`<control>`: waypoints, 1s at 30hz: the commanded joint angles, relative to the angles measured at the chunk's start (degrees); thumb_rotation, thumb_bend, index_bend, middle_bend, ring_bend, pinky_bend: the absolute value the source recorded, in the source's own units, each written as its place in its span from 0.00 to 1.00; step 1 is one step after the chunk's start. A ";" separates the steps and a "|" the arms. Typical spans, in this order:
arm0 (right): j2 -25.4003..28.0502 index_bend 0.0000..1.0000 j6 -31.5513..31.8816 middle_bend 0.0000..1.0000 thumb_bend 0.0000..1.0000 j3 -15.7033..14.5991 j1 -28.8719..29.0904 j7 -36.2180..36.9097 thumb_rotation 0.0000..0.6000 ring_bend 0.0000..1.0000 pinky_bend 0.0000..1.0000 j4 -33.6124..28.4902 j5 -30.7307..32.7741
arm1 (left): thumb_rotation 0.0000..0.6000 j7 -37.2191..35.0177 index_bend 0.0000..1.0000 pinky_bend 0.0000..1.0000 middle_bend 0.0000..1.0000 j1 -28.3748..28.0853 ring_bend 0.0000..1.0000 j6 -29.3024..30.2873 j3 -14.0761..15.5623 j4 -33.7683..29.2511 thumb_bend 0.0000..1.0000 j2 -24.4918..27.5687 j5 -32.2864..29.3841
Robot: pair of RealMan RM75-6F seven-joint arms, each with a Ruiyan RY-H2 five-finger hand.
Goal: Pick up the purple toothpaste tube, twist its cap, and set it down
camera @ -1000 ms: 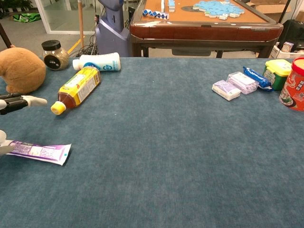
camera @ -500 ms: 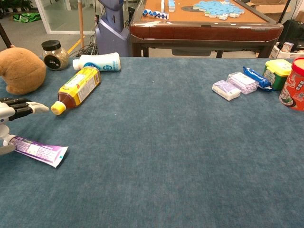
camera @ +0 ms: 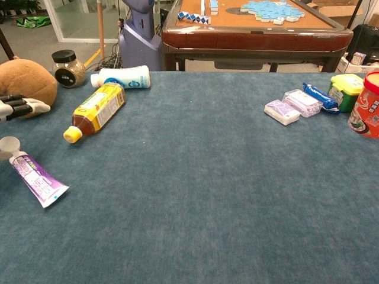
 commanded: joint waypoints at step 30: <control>-0.91 0.00 -0.19 0.00 0.02 -0.57 -0.68 2.20 1.00 0.00 0.00 1.86 -0.06 | 0.13 -3.09 0.30 0.00 0.00 -0.42 0.00 -4.32 7.26 -17.37 0.24 5.47 2.85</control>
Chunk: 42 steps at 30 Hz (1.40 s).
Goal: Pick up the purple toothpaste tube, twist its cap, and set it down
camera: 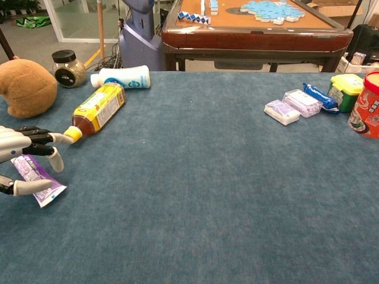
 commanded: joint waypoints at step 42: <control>-0.92 0.00 -0.66 0.00 0.02 -0.10 0.21 1.61 1.00 0.00 0.00 1.46 -0.33 | 0.00 4.81 0.26 0.00 0.00 3.62 0.00 -0.91 -6.04 0.84 0.15 4.22 -20.93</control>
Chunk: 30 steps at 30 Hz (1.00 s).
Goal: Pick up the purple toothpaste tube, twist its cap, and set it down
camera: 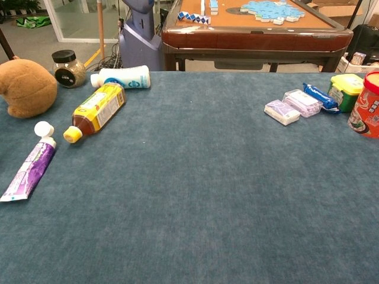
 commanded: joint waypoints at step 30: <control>-0.14 0.00 0.68 0.00 0.02 -0.20 -1.15 0.20 1.00 0.00 0.00 0.29 0.94 | 0.00 -1.11 0.23 0.00 0.00 -13.06 0.00 -13.84 -6.93 9.78 0.15 -9.31 -12.62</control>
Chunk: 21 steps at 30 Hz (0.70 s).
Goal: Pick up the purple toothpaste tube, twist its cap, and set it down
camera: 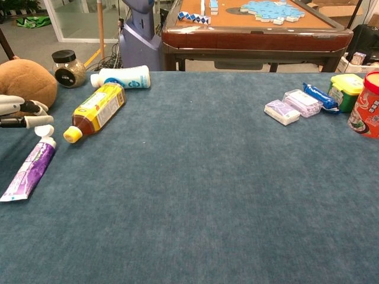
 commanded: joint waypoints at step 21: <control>-0.44 0.00 -0.08 0.00 0.02 0.06 -0.14 1.08 1.00 0.00 0.00 0.93 -0.09 | 0.00 0.17 0.26 0.00 0.00 1.41 0.00 5.35 5.36 -18.64 0.15 7.03 8.49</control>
